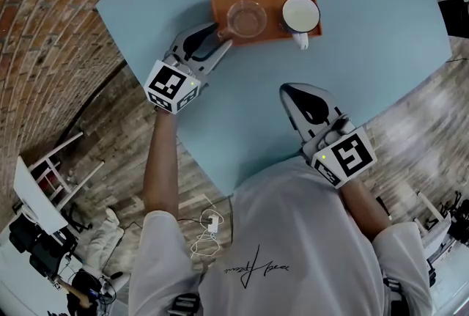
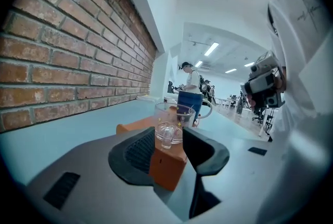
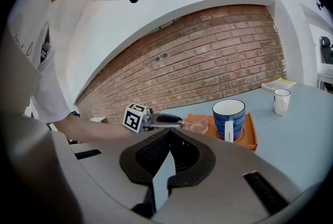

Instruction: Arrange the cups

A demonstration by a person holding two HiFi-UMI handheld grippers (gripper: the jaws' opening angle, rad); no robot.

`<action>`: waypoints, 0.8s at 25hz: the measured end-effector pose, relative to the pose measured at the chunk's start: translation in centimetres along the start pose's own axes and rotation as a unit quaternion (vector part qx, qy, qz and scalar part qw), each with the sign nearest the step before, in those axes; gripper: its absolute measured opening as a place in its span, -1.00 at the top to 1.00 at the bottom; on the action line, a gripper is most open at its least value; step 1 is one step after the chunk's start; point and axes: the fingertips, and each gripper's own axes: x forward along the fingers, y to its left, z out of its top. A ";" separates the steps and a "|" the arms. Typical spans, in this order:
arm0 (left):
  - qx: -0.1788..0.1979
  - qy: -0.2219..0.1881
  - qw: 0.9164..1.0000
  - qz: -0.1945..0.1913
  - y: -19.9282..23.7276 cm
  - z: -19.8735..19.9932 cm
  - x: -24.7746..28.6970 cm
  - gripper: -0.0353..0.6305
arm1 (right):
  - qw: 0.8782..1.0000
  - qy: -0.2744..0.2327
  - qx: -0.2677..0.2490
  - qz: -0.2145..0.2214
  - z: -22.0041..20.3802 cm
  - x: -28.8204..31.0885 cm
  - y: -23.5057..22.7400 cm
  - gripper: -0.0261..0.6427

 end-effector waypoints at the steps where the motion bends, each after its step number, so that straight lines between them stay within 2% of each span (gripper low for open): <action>1: 0.005 0.002 1.000 -0.002 0.0 0.0 0.1 0.42 | 1.000 0.000 0.001 0.000 0.0 0.0 0.0 0.86; 6: 0.018 0.007 1.000 -0.008 -0.1 0.0 0.7 0.42 | 1.000 0.003 0.003 -0.001 -0.1 0.0 -0.1 0.86; 13: 0.012 -0.001 1.000 -0.018 0.1 -0.2 0.9 0.43 | 1.000 0.006 0.007 -0.003 -0.6 0.2 -0.4 0.86; 20: 0.020 -0.003 0.999 -0.039 -0.3 -0.3 0.8 0.47 | 1.000 0.013 0.011 -0.004 -1.0 0.4 -0.4 0.86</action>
